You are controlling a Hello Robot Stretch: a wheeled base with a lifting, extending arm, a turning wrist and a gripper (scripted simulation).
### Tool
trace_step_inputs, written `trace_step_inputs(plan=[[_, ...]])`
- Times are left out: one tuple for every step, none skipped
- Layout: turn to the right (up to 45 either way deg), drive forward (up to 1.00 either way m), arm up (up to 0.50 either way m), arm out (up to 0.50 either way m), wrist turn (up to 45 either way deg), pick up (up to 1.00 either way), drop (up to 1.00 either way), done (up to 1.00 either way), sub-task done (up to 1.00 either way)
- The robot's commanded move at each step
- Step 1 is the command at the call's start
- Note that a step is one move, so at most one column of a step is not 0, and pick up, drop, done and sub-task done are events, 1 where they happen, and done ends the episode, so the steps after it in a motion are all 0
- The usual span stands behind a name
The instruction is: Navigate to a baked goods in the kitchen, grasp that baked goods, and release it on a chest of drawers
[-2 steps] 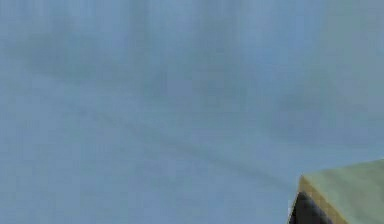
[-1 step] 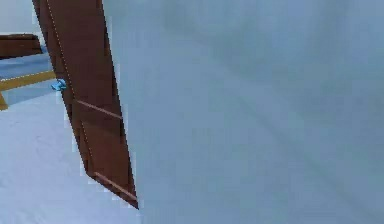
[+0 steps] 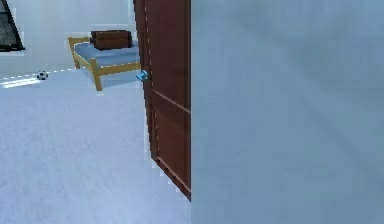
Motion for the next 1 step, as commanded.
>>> trace_step_inputs(plan=[[-3.0, 0.0, 0.0, 0.0, 0.0, 0.0, 0.0, 0.0, 0.0]])
